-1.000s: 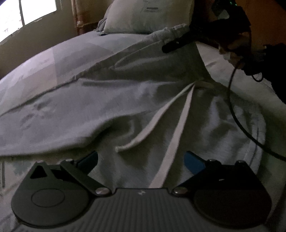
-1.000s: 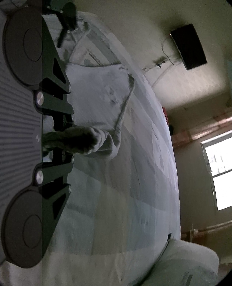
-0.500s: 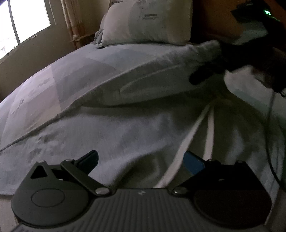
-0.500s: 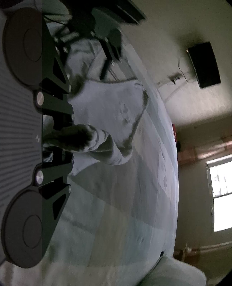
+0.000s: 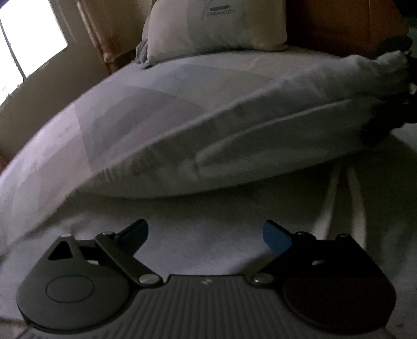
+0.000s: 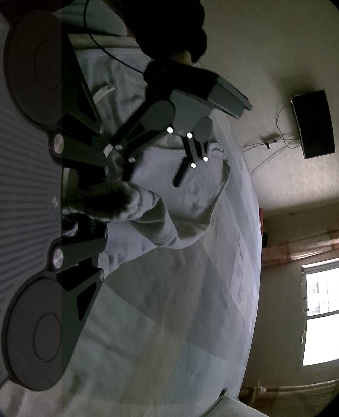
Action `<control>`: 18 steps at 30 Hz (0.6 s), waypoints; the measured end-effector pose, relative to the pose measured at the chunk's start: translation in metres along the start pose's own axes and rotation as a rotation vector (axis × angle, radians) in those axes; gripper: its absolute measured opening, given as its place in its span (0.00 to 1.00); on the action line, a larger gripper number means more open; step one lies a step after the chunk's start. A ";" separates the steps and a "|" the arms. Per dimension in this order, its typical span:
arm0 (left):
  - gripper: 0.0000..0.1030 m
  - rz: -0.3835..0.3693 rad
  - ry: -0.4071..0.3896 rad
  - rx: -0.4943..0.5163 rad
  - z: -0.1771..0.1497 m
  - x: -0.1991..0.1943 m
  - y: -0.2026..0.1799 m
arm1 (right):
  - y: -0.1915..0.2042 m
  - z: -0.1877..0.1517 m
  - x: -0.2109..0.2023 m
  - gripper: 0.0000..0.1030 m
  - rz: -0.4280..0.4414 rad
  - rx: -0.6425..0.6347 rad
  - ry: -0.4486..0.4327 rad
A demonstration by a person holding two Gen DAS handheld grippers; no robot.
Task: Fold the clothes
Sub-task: 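Lift and fold the grasped sweatpants over the body with the right gripper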
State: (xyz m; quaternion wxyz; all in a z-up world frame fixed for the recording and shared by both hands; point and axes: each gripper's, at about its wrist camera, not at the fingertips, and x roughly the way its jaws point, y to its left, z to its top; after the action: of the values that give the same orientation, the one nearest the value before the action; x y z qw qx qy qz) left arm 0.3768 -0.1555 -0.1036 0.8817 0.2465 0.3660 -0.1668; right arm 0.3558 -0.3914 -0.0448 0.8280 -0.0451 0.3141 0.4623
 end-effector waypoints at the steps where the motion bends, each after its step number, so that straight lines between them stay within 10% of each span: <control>1: 0.91 0.021 -0.001 0.031 0.002 0.002 0.001 | 0.000 0.000 -0.001 0.17 0.002 0.001 -0.001; 10: 0.91 0.168 -0.001 0.330 0.015 0.030 0.001 | 0.008 -0.007 -0.001 0.17 0.005 -0.040 -0.001; 18: 0.91 0.222 -0.033 0.364 -0.008 0.036 -0.005 | 0.069 -0.030 0.013 0.17 -0.145 -0.441 0.086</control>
State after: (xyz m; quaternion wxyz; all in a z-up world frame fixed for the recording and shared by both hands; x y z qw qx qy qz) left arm 0.3943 -0.1588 -0.1360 0.8415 0.4379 0.2858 -0.1358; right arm 0.2915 -0.3532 -0.0610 0.8149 -0.2672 0.2365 0.4568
